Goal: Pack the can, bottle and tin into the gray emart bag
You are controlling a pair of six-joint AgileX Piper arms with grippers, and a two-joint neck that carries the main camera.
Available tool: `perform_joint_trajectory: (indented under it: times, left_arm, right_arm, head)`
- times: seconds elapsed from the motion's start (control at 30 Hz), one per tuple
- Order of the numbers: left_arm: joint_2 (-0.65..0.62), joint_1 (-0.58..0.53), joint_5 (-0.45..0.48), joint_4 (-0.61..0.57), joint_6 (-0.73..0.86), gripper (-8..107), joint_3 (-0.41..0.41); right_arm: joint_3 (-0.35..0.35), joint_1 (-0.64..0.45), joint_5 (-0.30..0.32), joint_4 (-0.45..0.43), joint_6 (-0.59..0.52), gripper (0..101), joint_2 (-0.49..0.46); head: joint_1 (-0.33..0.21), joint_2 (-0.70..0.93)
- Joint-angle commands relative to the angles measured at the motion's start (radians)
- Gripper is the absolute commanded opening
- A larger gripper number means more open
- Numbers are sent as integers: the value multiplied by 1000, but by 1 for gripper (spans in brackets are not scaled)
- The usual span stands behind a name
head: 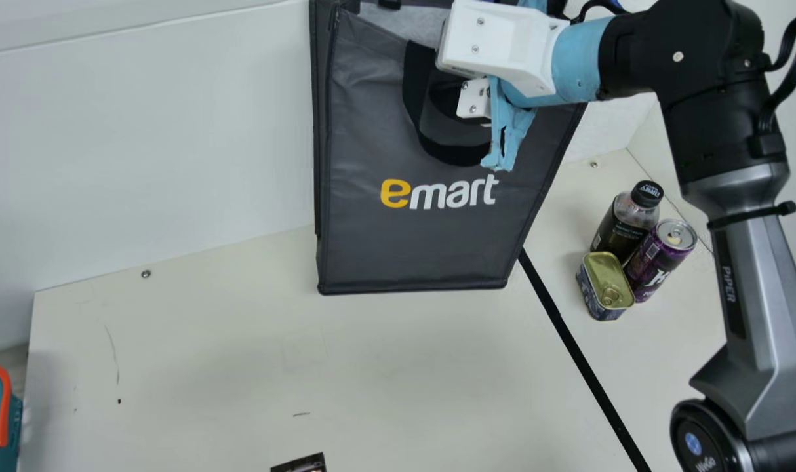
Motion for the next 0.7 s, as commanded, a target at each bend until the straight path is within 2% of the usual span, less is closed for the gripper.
perform_joint_trajectory:
  times: [0.0,0.67]
  left_arm:
    - [0,0,0,0,0,90,0]
    - [0,0,0,0,0,90,0]
  right_arm:
    - [10,3,0,3,-1,0,-15]
    - [170,54,0,-7,25,0,-195]
  head:
    - [-23,-2]
    - [-23,-2]
